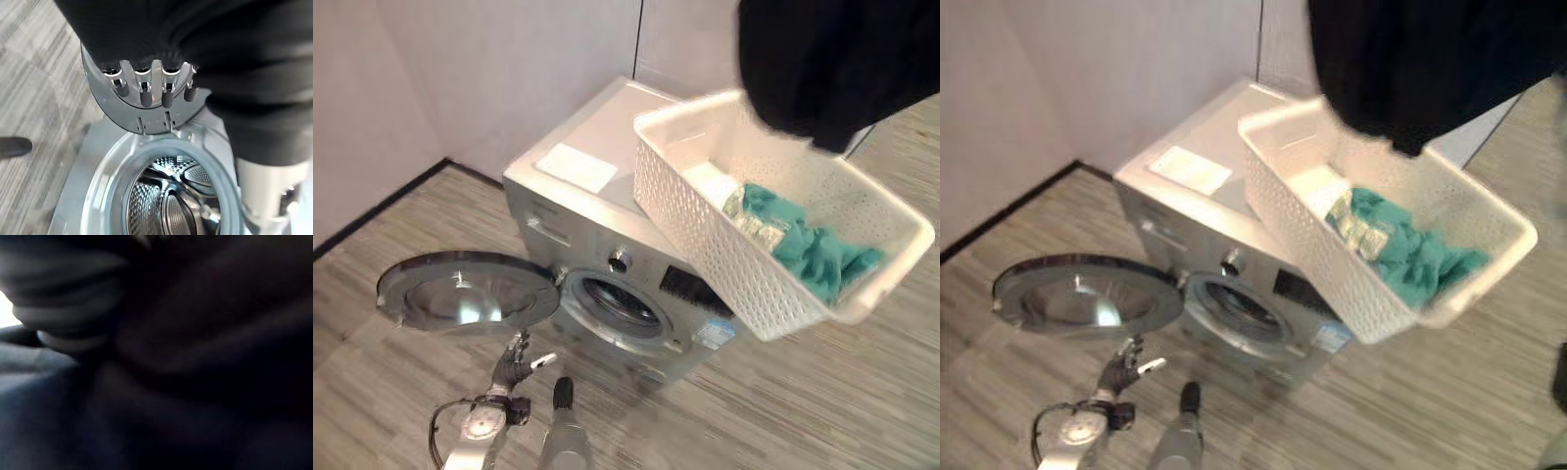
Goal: Grab the laundry basket,head to the washer,open it,put in the laundry and shut it.
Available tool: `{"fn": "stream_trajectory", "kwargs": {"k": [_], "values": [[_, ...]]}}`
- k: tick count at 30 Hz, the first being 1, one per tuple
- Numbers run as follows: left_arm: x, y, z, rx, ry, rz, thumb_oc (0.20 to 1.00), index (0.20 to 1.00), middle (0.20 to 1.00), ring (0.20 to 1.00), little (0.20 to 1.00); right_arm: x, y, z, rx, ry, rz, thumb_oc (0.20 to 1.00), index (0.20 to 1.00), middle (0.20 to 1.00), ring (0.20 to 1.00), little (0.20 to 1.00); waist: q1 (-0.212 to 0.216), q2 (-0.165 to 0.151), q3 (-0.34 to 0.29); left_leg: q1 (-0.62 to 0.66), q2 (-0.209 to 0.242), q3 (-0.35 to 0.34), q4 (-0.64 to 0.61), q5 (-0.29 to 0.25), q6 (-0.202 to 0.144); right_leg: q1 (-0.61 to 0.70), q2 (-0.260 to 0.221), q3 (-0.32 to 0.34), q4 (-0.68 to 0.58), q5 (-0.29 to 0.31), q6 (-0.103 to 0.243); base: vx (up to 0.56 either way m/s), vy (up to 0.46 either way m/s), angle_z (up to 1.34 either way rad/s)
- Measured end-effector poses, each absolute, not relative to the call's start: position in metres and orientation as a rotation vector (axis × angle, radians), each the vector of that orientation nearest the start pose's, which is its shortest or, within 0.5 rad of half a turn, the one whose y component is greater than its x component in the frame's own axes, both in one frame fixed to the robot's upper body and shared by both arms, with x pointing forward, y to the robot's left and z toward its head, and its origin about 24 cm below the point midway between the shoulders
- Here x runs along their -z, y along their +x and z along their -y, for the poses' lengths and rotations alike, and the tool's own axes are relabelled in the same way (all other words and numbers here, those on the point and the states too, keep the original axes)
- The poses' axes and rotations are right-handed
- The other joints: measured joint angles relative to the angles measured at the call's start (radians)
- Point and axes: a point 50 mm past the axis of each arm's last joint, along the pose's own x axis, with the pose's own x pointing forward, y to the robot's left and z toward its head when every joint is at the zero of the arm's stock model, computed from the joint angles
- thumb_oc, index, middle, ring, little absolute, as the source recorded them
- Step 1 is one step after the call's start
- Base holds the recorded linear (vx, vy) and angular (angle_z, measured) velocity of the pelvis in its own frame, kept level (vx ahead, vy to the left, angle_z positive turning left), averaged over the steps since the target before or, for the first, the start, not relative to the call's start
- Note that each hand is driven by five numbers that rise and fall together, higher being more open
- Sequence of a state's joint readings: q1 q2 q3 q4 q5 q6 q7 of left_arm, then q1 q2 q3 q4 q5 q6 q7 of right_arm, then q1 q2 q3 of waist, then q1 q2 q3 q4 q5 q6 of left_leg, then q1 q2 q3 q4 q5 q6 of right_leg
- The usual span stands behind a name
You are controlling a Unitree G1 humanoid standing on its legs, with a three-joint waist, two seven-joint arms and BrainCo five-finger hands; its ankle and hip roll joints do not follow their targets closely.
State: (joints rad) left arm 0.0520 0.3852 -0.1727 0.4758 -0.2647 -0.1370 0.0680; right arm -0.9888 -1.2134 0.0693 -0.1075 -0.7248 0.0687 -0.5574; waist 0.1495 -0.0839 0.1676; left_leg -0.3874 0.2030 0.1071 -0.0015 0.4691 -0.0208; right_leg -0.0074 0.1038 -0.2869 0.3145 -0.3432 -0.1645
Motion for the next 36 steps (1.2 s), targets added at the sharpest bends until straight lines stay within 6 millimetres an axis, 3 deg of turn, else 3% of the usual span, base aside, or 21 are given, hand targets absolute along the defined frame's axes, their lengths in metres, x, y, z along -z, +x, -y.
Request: {"fn": "stream_trajectory", "kwargs": {"k": [2, 3, 4, 5, 6, 7, 8, 9, 10, 13, 15, 17, 18, 19, 22, 25, 28, 33, 36], "values": [[0.057, 0.205, -0.235, -0.065, 0.182, -0.445, 1.0, 1.0, 1.0, 1.0, 1.0, -0.434, 0.227, 0.225, 0.993, -1.594, 1.427, 0.2, 0.2, 0.2, 0.2, 0.2, 0.003, -0.054, -0.01, 0.011, -0.042, 0.047, 0.033, -0.146, -0.07, -0.011, -0.019, -0.008, -0.065, 0.064, -0.006, -0.12, 0.009, 0.2], [0.058, 0.201, -0.239, -0.078, 0.184, -0.456, 1.0, 1.0, 1.0, 1.0, 1.0, -0.439, 0.233, 0.222, 0.975, -1.586, 1.42, 0.2, 0.2, 0.2, 0.2, 0.2, 0.006, -0.07, -0.008, 0.039, -0.056, 0.036, 0.049, -0.175, -0.07, 0.009, -0.018, -0.002, -0.115, 0.109, 0.001, -0.09, 0.043, 0.02], [0.06, 0.193, -0.245, -0.092, 0.193, -0.466, 1.0, 1.0, 1.0, 1.0, 1.0, -0.448, 0.25, 0.219, 0.962, -1.527, 1.384, 0.2, 0.2, 0.2, 0.2, 0.2, 0.01, -0.09, -0.003, 0.096, -0.089, -0.045, 0.09, -0.232, -0.092, 0.024, -0.02, 0.012, -0.185, 0.169, 0.024, -0.01, 0.037, -0.2], [0.06, 0.189, -0.249, -0.099, 0.198, -0.472, 1.0, 1.0, 1.0, 1.0, 1.0, -0.45, 0.263, 0.219, 0.947, -1.508, 1.344, 0.2, 0.2, 0.2, 0.2, 0.2, 0.021, -0.107, 0.005, 0.149, -0.123, -0.133, 0.091, -0.273, -0.088, 0.047, -0.022, 0.036, -0.229, 0.185, 0.099, 0.03, 0.058, -0.37], [0.064, 0.187, -0.244, -0.103, 0.173, -0.482, 1.0, 1.0, 1.0, 1.0, 1.0, -0.451, 0.274, 0.223, 0.939, -1.51, 1.286, 0.2, 0.2, 0.2, 0.2, 0.2, 0.026, -0.056, 0.022, 0.209, -0.092, -0.232, 0.073, -0.299, -0.066, 0.041, -0.005, 0.046, -0.198, 0.201, 0.321, 0.03, 0.043, -0.33], [0.066, 0.186, -0.233, -0.111, 0.112, -0.465, 1.0, 1.0, 1.0, 1.0, 1.0, -0.457, 0.279, 0.229, 0.948, -1.514, 1.232, 0.2, 0.2, 0.2, 0.2, 0.2, 0.041, 0.021, 0.02, 0.246, -0.01, -0.274, 0.047, -0.295, -0.063, -0.008, -0.022, 0.036, -0.064, 0.119, 0.144, 0.07, 0.058, 0.0], [0.066, 0.186, -0.227, -0.12, 0.066, -0.448, 1.0, 1.0, 1.0, 1.0, 1.0, -0.464, 0.279, 0.234, 0.977, -1.499, 1.202, 0.2, 0.2, 0.2, 0.2, 0.2, 0.036, 0.028, 0.006, 0.254, 0.006, -0.266, 0.028, -0.29, -0.084, -0.01, -0.141, 0.018, -0.061, 0.109, 0.141, 0.08, 0.07, 0.45], [0.073, 0.183, -0.225, -0.127, 0.053, -0.482, 1.0, 1.0, 1.0, 1.0, 1.0, -0.459, 0.286, 0.241, 0.992, -1.473, 1.159, 0.2, 0.2, 0.2, 0.2, 0.2, 0.015, 0.056, 0.001, 0.274, 0.032, -0.279, -0.009, -0.296, -0.097, 0.008, -0.106, -0.012, -0.078, 0.119, 0.129, 0.12, 0.092, 0.8], [0.079, 0.182, -0.224, -0.115, 0.062, -0.509, 1.0, 1.0, 1.0, 1.0, 1.0, -0.458, 0.288, 0.249, 1.007, -1.473, 1.115, 0.2, 0.2, 0.2, 0.2, 0.2, 0.007, 0.039, -0.002, 0.283, 0.001, -0.242, -0.031, -0.301, -0.101, 0.012, -0.117, -0.026, -0.1, 0.138, 0.119, 0.18, 0.116, 0.62], [0.082, 0.176, -0.227, -0.128, 0.062, -0.532, 1.0, 1.0, 1.0, 1.0, 1.0, -0.464, 0.28, 0.256, 1.061, -1.387, 1.109, 0.2, 0.2, 0.2, 0.2, 0.2, 0.034, 0.036, -0.009, 0.3, -0.1, -0.214, -0.066, -0.301, -0.094, 0.027, -0.117, -0.031, -0.203, 0.205, 0.123, 0.11, 0.081, 0.11], [0.079, 0.178, -0.232, -0.133, 0.069, -0.525, 1.0, 1.0, 1.0, 1.0, 1.0, -0.466, 0.276, 0.255, 1.077, -1.349, 1.138, 0.2, 0.2, 0.2, 0.2, 0.2, 0.033, 0.042, -0.016, 0.299, -0.128, -0.219, -0.07, -0.3, -0.093, 0.046, -0.106, -0.04, -0.249, 0.227, 0.125, 0.06, 0.07, 0.07], [0.076, 0.179, -0.239, -0.147, 0.09, -0.518, 1.0, 1.0, 1.0, 1.0, 1.0, -0.455, 0.267, 0.254, 1.072, -1.275, 1.186, 0.2, 0.2, 0.2, 0.2, 0.2, 0.031, 0.024, -0.025, 0.299, -0.134, -0.236, -0.07, -0.298, -0.088, 0.063, -0.096, -0.053, -0.27, 0.235, 0.124, 0.07, 0.047, 0.05], [0.076, 0.178, -0.24, -0.151, 0.094, -0.523, 1.0, 1.0, 1.0, 1.0, 1.0, -0.447, 0.258, 0.246, 1.063, -1.248, 1.263, 0.2, 0.2, 0.2, 0.2, 0.2, 0.026, 0.034, -0.045, 0.305, -0.122, -0.233, -0.064, -0.309, -0.055, 0.07, -0.084, -0.053, -0.271, 0.222, 0.131, 0.09, 0.069, 0.06], [0.074, 0.181, -0.239, -0.153, 0.093, -0.51, 1.0, 1.0, 1.0, 1.0, 1.0, -0.437, 0.246, 0.239, 1.063, -1.222, 1.336, 0.2, 0.2, 0.2, 0.2, 0.2, 0.019, 0.031, -0.057, 0.317, -0.132, -0.229, -0.076, -0.323, -0.051, 0.061, -0.098, -0.052, -0.253, 0.218, 0.148, 0.04, 0.038, -0.04], [0.071, 0.183, -0.24, -0.153, 0.098, -0.494, 1.0, 1.0, 1.0, 1.0, 1.0, -0.427, 0.242, 0.227, 1.033, -1.244, 1.405, 0.2, 0.2, 0.2, 0.2, 0.2, 0.017, 0.028, -0.059, 0.321, -0.159, -0.209, -0.072, -0.335, -0.033, 0.056, -0.131, -0.042, -0.244, 0.216, 0.174, 0.02, 0.042, -0.08], [0.069, 0.181, -0.244, -0.17, 0.118, -0.49, 1.0, 1.0, 1.0, 1.0, 1.0, -0.403, 0.236, 0.219, 0.998, -1.212, 1.44, 0.2, 0.2, 0.2, 0.2, 0.2, 0.022, 0.027, -0.061, 0.336, -0.177, -0.18, -0.074, -0.349, -0.014, 0.063, -0.152, -0.019, -0.249, 0.219, 0.192, -0.01, 0.027, -0.2], [0.071, 0.18, -0.243, -0.173, 0.117, -0.498, 1.0, 1.0, 1.0, 1.0, 1.0, -0.39, 0.233, 0.219, 0.979, -1.254, 1.437, 0.2, 0.2, 0.2, 0.2, 0.2, 0.005, 0.032, -0.065, 0.339, -0.187, -0.177, -0.078, -0.35, -0.013, 0.079, -0.157, -0.014, -0.285, 0.237, 0.205, -0.03, 0.024, -0.05], [0.078, 0.17, -0.239, -0.173, 0.111, -0.536, 1.0, 1.0, 1.0, 1.0, 1.0, -0.399, 0.214, 0.231, 1.099, -1.235, 1.469, 0.2, 0.2, 0.2, 0.2, 0.2, -0.005, 0.037, -0.071, 0.369, -0.185, -0.15, -0.087, -0.357, -0.005, 0.118, -0.151, 0.01, -0.339, 0.263, 0.206, -0.03, 0.016, -0.17], [0.082, 0.166, -0.241, -0.182, 0.112, -0.565, 1.0, 1.0, 1.0, 1.0, 1.0, -0.41, 0.192, 0.236, 1.208, -1.189, 1.54, 0.2, 0.2, 0.2, 0.2, 0.2, -0.026, 0.038, -0.088, 0.375, -0.184, -0.146, -0.087, -0.36, -0.005, 0.142, -0.143, 0.027, -0.389, 0.294, 0.204, -0.04, 0.013, -0.1]]}}
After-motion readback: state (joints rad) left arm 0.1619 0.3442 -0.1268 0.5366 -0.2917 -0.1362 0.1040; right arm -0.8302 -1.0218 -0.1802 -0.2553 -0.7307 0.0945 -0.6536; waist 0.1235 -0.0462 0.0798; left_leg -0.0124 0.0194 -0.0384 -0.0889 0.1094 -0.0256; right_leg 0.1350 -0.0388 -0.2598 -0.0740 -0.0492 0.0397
